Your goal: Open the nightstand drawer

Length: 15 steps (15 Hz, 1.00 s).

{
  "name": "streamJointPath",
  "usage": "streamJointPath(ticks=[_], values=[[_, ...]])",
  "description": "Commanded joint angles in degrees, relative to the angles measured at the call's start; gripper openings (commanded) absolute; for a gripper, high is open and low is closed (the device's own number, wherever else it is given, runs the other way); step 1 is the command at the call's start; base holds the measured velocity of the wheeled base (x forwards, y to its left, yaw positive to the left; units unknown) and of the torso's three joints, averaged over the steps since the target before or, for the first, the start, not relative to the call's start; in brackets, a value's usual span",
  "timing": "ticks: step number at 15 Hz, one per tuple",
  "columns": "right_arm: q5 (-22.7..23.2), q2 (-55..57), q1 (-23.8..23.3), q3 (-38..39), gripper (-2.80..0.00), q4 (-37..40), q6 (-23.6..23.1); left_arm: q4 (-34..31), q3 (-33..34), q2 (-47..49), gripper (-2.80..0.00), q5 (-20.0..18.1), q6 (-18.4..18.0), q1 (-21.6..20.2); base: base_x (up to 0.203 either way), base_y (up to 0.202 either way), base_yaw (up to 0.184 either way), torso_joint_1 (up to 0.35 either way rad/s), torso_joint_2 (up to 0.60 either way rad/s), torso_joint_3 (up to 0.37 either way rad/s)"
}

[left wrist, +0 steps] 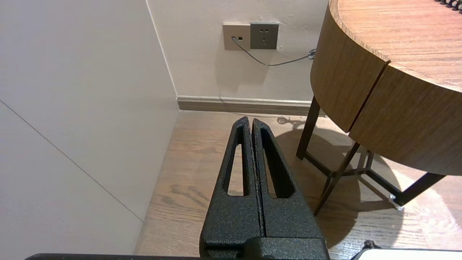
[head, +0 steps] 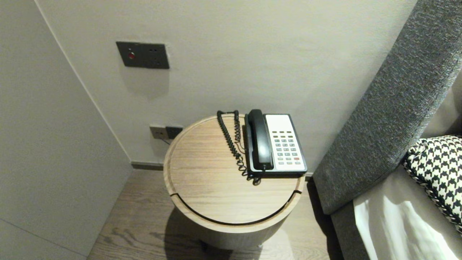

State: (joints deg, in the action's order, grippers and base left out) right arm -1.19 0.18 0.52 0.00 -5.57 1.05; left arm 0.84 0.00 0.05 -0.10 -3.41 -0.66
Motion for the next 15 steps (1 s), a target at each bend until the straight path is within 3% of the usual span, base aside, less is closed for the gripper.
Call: streamJointPath(ticks=[1, 15], values=[[-0.04, -0.01, 0.0, 2.29, -2.8, -0.05, 0.01, -0.14, 0.0, -0.74, -2.8, 0.1, 0.27, -0.04, 0.0, 0.0, 0.0, 0.0, 0.0, 0.0], [-0.04, -0.01, 0.0, 2.29, -2.8, -0.05, 0.01, -0.05, 0.0, -0.22, -2.8, 0.45, 1.65, 0.04, 0.0, 0.0, 0.0, 0.0, 0.0, 0.0]])
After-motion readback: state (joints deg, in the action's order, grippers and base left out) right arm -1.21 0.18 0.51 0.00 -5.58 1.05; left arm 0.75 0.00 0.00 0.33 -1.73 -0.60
